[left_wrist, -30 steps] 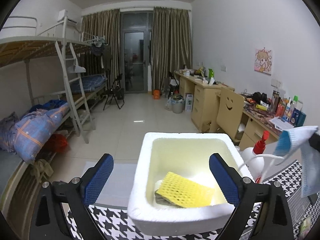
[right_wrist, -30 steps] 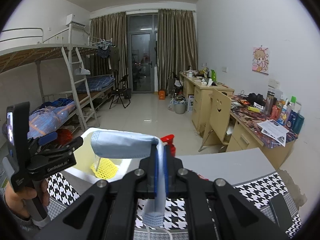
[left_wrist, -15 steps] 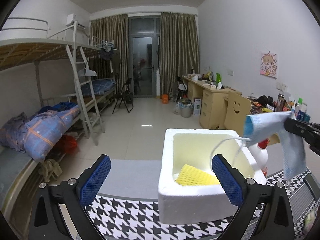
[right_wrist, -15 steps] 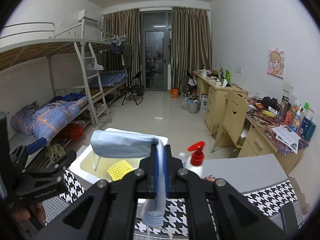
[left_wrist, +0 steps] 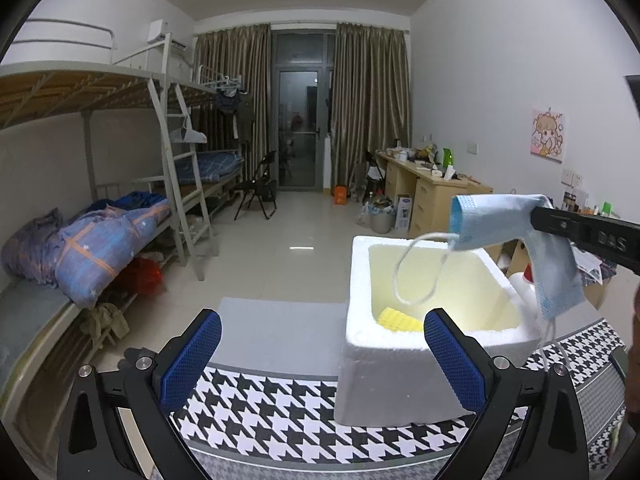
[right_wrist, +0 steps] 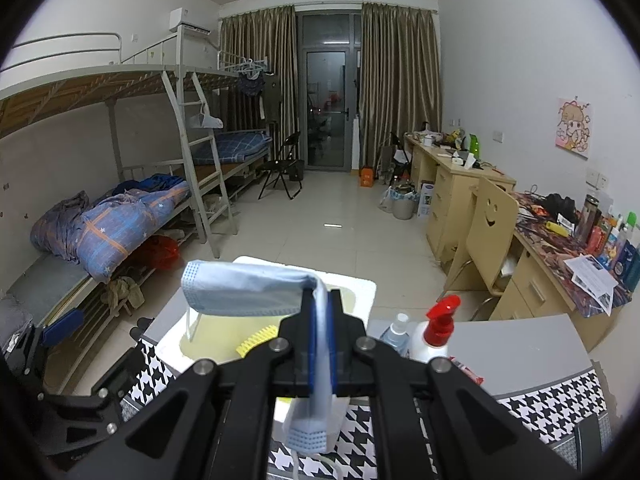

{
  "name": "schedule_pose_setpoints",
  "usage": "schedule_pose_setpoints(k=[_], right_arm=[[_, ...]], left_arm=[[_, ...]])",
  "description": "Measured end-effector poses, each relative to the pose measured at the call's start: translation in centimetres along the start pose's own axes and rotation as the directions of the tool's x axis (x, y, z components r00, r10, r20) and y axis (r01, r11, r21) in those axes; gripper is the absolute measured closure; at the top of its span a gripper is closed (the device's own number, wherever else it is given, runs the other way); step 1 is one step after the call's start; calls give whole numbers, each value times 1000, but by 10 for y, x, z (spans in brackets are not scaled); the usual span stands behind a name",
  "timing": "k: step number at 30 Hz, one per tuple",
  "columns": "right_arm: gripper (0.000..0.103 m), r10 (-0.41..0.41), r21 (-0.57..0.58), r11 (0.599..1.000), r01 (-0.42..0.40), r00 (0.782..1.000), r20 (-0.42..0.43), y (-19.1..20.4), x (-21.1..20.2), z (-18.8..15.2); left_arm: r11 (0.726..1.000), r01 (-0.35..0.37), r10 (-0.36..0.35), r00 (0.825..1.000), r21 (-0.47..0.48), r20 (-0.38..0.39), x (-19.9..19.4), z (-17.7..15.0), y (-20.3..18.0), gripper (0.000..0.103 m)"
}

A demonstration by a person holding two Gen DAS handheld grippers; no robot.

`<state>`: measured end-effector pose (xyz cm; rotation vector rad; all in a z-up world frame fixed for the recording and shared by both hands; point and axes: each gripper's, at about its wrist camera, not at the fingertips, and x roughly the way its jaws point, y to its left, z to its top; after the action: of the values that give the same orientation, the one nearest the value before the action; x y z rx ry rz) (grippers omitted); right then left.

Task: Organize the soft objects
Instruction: 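Lower the blue mask into the foam box and open the right gripper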

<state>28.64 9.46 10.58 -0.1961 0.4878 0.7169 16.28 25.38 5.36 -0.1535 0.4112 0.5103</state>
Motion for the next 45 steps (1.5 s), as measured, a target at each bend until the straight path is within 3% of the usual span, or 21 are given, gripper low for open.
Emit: schedule_pose_setpoints(k=[5, 21, 23, 27, 32, 35, 38, 41, 45], right_arm=[[96, 15, 14, 1000, -15, 1000, -15, 4, 11, 3], [94, -2, 39, 999, 6, 993, -118, 1, 59, 3], [88, -8, 39, 999, 14, 991, -133, 3, 63, 1], [58, -4, 34, 999, 10, 986, -169, 4, 68, -4], [39, -9, 36, 999, 16, 984, -178, 6, 64, -10], [20, 7, 32, 999, -2, 986, -164, 5, 56, -9], [18, 13, 16, 1000, -11, 985, -173, 8, 54, -9], [18, -77, -24, 997, 74, 980, -186, 10, 59, -9], [18, -69, 4, 997, 72, 979, -194, 3, 61, -7]], left_arm=[[1000, -12, 12, 1000, 16, 25, -4, -6, -2, 1], [996, 86, -85, 995, -12, 53, -11, -25, -4, 1], [996, 89, -89, 994, -12, 58, -12, -28, -6, 1], [995, 98, -97, 994, -5, 54, -12, -33, -9, 1], [996, 89, -88, 995, -11, 51, -11, -37, -10, 1], [996, 84, -84, 995, -2, 51, -9, -39, -10, 1], [997, 79, -79, 996, 0, 41, -8, -40, -10, 1], [997, 83, -83, 996, 5, 42, -9, -40, -11, 1], [995, 97, -97, 994, 8, 48, -11, -40, -12, 1]])
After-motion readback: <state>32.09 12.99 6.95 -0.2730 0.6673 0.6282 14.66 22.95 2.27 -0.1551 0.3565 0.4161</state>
